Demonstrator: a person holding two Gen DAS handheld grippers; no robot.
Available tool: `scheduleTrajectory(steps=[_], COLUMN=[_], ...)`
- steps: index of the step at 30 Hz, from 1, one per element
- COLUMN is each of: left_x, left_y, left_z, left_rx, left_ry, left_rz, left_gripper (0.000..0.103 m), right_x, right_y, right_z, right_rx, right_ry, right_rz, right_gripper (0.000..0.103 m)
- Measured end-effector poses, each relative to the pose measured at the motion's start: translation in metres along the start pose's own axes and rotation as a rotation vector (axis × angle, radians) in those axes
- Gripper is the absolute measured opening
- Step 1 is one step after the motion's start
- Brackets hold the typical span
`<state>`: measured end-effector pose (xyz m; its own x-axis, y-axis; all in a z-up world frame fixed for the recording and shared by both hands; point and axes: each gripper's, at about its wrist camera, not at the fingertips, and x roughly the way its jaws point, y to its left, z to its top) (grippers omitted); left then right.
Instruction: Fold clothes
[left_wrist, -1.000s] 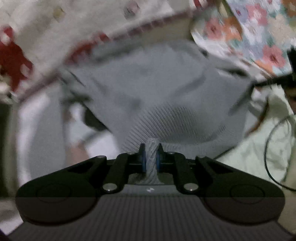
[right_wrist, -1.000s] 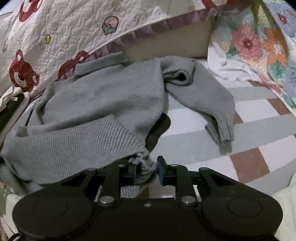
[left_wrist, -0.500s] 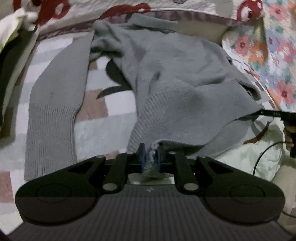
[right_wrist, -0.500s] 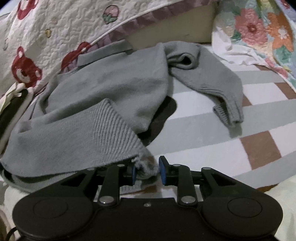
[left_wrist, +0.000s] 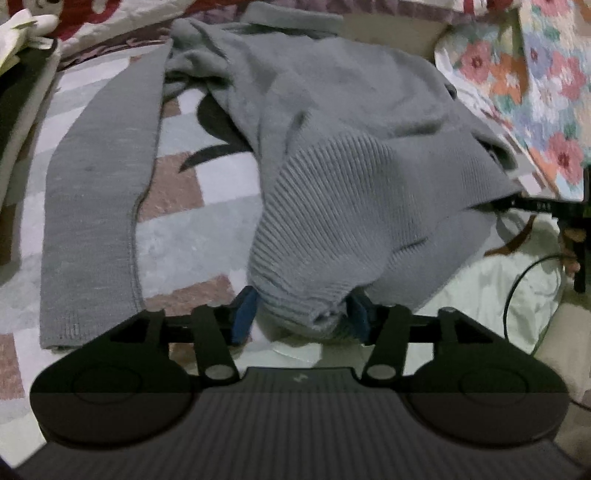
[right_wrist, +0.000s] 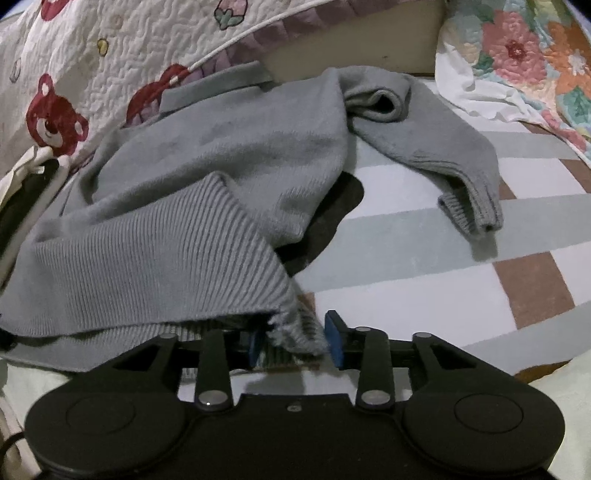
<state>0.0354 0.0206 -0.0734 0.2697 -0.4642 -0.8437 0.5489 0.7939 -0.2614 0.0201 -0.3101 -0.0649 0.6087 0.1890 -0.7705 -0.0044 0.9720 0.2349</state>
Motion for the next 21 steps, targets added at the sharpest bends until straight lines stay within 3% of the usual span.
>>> scheduleTrajectory(steps=[4, 5, 6, 7, 9, 13, 19, 21], left_x=[0.014, 0.015, 0.010, 0.005, -0.005, -0.015, 0.000, 0.001], left_y=[0.001, 0.006, 0.008, 0.010, 0.013, 0.010, 0.010, 0.009], left_z=[-0.002, -0.003, -0.003, -0.003, -0.003, -0.004, -0.002, -0.001], left_rx=[-0.022, -0.059, -0.064, -0.065, -0.066, -0.049, -0.081, -0.062], left_ry=[0.010, -0.011, -0.035, -0.061, -0.111, -0.159, -0.123, -0.127], left_rz=[0.051, 0.064, 0.062, 0.057, 0.048, 0.064, 0.061, 0.084], left_gripper=[0.060, 0.058, 0.052, 0.028, 0.007, 0.008, 0.011, 0.019], right_x=[0.002, -0.005, -0.014, -0.024, -0.045, -0.060, -0.028, -0.024], right_y=[0.003, 0.008, 0.014, 0.019, 0.028, 0.033, 0.027, 0.029], right_z=[-0.001, 0.001, 0.002, 0.004, 0.012, 0.019, 0.002, -0.002], right_rx=[-0.040, -0.075, -0.112, -0.148, -0.162, -0.200, -0.158, -0.168], right_ry=[-0.025, -0.063, -0.110, -0.157, -0.198, -0.178, -0.053, -0.043], right_rz=[0.003, 0.006, 0.007, 0.007, 0.007, -0.046, 0.032, 0.043], right_gripper=[0.046, 0.009, 0.011, 0.011, 0.011, 0.011, 0.015, 0.018])
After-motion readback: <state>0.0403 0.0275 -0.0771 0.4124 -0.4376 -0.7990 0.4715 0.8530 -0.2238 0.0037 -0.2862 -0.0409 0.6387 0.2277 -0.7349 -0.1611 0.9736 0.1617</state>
